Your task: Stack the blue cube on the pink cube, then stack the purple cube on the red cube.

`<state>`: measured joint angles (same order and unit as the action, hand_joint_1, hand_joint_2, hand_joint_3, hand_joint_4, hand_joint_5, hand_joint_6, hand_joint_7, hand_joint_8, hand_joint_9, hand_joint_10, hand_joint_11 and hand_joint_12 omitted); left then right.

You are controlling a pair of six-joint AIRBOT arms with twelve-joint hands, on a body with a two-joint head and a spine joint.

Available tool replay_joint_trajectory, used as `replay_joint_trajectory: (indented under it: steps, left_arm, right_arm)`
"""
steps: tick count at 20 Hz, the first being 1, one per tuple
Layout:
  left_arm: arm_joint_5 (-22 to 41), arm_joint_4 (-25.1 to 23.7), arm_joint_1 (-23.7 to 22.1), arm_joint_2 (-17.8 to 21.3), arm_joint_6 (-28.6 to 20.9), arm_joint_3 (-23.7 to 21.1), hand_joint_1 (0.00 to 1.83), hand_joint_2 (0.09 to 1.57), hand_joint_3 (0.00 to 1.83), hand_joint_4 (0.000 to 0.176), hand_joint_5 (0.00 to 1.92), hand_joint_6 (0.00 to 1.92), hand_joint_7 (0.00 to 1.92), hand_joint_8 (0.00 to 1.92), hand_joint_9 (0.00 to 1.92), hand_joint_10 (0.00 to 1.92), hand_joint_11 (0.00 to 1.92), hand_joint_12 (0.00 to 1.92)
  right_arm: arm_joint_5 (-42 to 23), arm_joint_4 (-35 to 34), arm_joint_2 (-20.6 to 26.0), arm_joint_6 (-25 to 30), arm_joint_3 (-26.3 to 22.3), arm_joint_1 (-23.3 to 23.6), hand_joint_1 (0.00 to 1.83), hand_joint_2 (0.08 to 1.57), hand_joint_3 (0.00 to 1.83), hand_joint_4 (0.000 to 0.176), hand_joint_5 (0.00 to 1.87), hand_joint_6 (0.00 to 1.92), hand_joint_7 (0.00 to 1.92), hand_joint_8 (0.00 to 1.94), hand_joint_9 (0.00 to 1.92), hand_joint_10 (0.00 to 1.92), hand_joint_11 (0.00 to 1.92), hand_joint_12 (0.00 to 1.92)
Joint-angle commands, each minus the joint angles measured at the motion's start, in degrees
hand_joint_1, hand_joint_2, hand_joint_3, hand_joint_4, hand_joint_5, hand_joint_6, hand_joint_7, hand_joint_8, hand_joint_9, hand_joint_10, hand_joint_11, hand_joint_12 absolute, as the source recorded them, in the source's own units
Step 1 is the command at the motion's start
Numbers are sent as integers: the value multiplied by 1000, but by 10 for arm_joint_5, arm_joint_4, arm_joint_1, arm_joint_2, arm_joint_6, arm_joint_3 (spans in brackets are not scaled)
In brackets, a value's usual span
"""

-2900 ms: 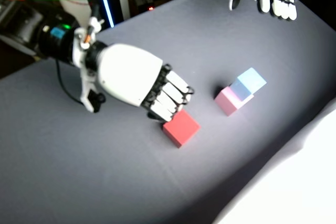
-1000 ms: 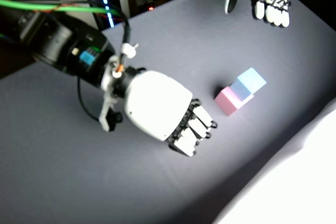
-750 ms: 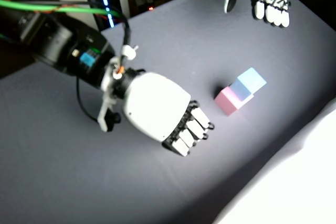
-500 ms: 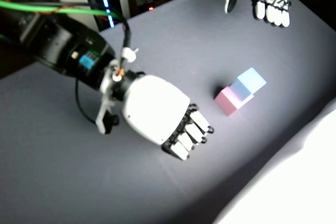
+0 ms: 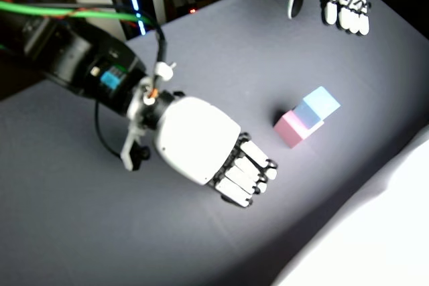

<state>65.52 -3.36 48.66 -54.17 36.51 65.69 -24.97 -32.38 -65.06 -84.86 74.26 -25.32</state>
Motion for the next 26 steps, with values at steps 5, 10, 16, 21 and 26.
replay_joint_trajectory:
  steps: [5, 10, 16, 21, 26]
  left_arm:
    - [72, 15, -1, 1, -2, -3, 589, 1350, 0, 24, 0, 0, 0, 0, 0, 0, 0, 0]
    - [72, 17, 0, 1, -2, -3, 608, 1344, 0, 11, 0, 0, 0, 0, 0, 0, 0, 0]
    - [74, 19, 2, 1, -2, -3, 664, 1328, 0, 20, 0, 0, 0, 0, 0, 0, 0, 0]
    - [74, 20, 2, 0, -2, -3, 668, 1333, 0, 6, 0, 0, 0, 0, 0, 0, 0, 0]
    - [76, 21, 4, 1, -2, -4, 667, 1335, 0, 13, 0, 0, 0, 0, 0, 0, 0, 0]
  right_arm:
    - [-68, 9, 18, -2, -11, 2, 955, 1376, 0, 0, 234, 303, 342, 203, 220, 1017, 124, 1684]
    - [-69, 9, 20, -2, -14, -7, 844, 1371, 0, 0, 172, 244, 273, 30, 144, 939, 70, 1734]
    - [-68, 9, 25, -2, -18, -14, 862, 1330, 0, 0, 149, 13, 123, 1, 70, 572, 0, 1526]
    - [-64, 9, 21, -2, -16, -17, 803, 1319, 0, 0, 105, 1, 122, 5, 56, 652, 0, 1638]
    - [-61, 8, 22, -2, -17, -19, 743, 1268, 0, 0, 0, 0, 1, 0, 0, 349, 0, 1515]
